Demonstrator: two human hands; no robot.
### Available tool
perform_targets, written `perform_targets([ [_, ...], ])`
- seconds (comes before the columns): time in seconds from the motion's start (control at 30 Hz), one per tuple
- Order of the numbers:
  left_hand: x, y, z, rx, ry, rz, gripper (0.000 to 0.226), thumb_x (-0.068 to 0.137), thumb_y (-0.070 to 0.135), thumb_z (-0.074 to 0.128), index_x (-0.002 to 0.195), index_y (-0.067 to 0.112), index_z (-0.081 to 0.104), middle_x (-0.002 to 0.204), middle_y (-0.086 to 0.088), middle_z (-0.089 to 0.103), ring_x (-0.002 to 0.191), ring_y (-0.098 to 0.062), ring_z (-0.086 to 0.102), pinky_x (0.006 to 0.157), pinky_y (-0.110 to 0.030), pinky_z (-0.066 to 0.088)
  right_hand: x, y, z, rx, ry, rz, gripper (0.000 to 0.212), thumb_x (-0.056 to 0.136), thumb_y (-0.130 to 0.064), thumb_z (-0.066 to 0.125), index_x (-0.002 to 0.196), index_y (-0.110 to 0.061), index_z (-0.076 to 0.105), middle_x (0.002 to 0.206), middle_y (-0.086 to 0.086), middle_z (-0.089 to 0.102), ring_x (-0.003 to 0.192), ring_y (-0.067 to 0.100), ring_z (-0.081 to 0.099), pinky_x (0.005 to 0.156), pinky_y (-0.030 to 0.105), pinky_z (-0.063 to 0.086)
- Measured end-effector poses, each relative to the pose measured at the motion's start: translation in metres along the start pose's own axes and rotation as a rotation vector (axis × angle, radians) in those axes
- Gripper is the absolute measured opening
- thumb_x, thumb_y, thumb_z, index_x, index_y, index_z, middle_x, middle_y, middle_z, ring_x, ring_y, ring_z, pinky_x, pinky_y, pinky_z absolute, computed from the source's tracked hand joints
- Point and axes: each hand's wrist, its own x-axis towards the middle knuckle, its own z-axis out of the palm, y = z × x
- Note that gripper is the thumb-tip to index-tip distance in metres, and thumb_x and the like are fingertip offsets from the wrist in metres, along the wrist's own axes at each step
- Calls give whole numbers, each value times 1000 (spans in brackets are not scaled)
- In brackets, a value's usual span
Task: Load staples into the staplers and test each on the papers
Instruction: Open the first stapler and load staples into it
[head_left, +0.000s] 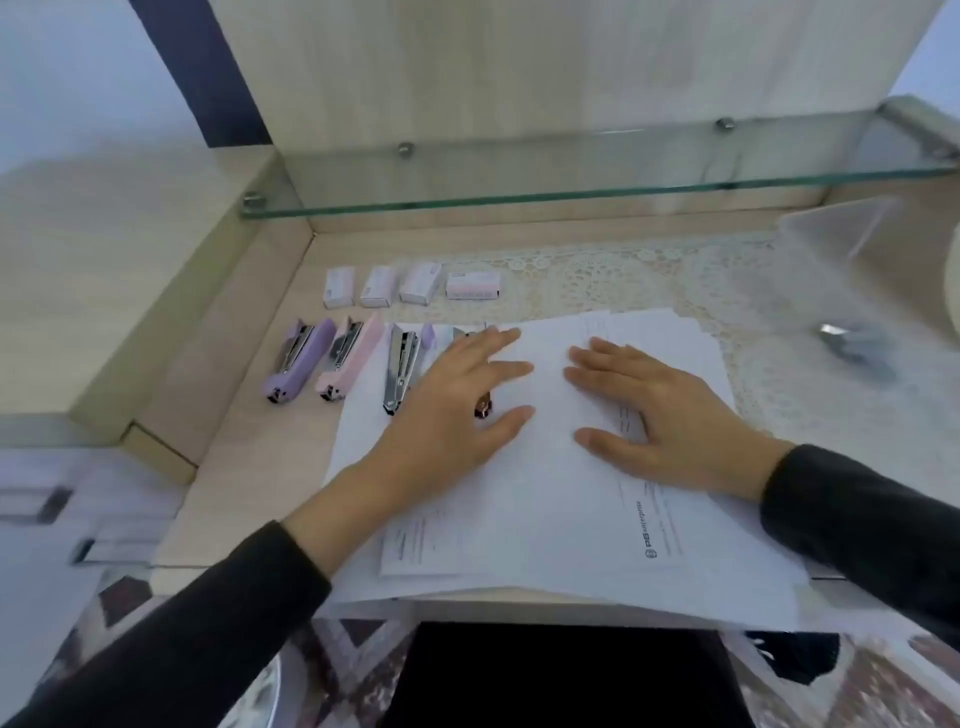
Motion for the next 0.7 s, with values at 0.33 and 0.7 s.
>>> perform_targets([
  [0.33,19,13,-16,256,-52,-620,51,88,48,49,58,7,46,87,-19,68,66,-21,57,60,-27,41,-2,-4,-3,11,64,3,76,69,-68,36,132,-27,44,145,-10,36,135,1,23,111,21,13],
  [0.7,31,18,-18,131,124,-644,29,74,24,64,52,8,56,41,3,47,39,-11,42,41,-23,33,-1,-8,-17,270,187,116,38,77,-27,69,113,-15,63,127,-1,58,121,9,48,104,20,29],
])
